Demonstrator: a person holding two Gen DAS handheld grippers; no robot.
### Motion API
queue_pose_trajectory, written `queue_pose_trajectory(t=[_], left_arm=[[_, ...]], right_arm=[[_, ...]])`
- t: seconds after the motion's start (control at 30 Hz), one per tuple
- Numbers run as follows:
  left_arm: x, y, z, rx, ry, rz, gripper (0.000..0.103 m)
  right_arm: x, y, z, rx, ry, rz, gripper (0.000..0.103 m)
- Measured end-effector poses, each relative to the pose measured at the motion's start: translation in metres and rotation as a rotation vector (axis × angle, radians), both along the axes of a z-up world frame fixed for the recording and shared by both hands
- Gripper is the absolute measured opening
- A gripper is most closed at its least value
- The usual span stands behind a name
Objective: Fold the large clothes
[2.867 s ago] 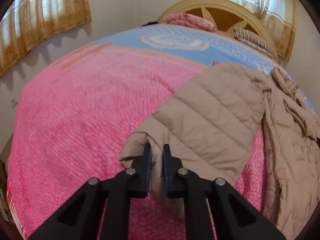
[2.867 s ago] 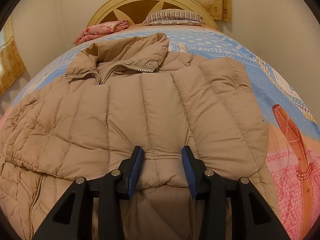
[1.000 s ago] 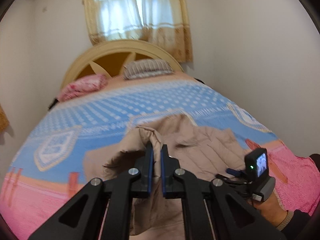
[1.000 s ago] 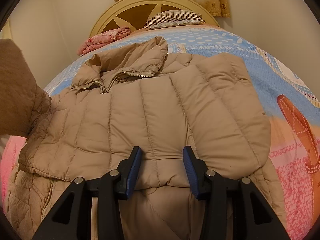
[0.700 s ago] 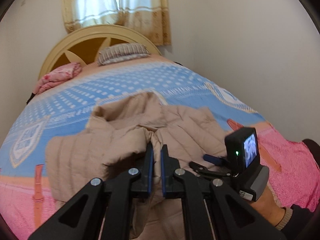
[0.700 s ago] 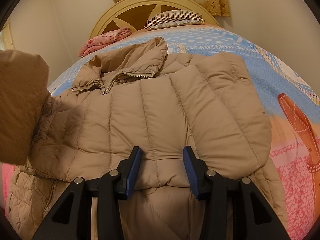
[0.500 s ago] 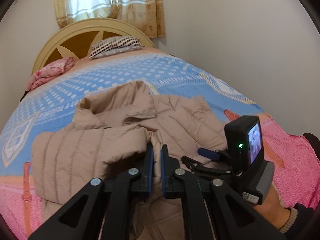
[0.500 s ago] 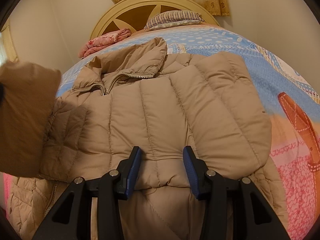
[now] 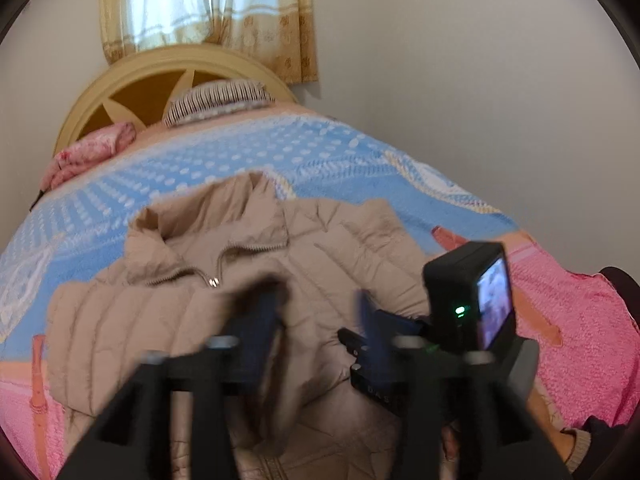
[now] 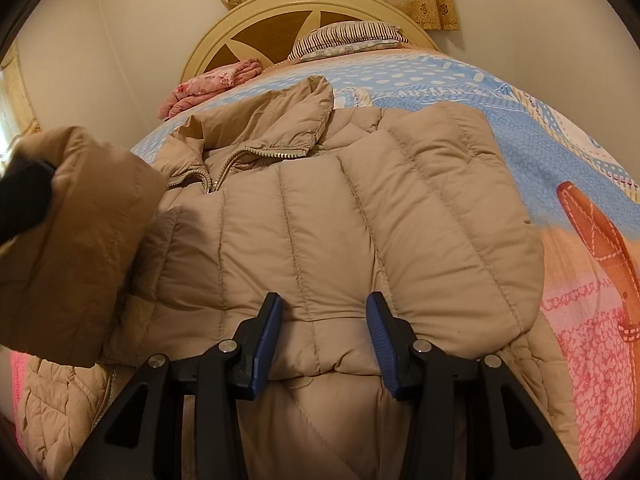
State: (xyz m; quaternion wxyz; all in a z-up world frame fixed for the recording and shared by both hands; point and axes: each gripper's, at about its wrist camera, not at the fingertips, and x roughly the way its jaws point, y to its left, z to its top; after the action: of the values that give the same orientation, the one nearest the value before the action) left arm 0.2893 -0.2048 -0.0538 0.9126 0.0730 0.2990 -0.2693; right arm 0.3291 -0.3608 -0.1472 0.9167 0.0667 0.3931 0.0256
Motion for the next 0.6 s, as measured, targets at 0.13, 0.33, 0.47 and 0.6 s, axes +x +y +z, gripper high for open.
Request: queue_pose_trajectory(t=[0.13, 0.33, 0.47, 0.6], left_arm=[[-0.002, 0.02, 0.009, 0.006, -0.065, 0.031, 0.075], [0.035, 0.077, -0.023, 0.139, -0.085, 0.266, 0.082], [0.065, 0.098, -0.065, 0.254, -0.014, 0.38, 0.082], [0.076, 0.107, -0.086, 0.209, 0.074, 0.374, 0.082]], right_arm=[[0.0, 0.0, 0.0, 0.001, 0.0, 0.0, 0.045], [0.0, -0.001, 0.0, 0.004, -0.002, 0.0, 0.045], [-0.007, -0.008, 0.006, 0.036, -0.049, -0.036, 0.045], [-0.041, -0.029, 0.041, 0.051, -0.199, -0.216, 0.045]])
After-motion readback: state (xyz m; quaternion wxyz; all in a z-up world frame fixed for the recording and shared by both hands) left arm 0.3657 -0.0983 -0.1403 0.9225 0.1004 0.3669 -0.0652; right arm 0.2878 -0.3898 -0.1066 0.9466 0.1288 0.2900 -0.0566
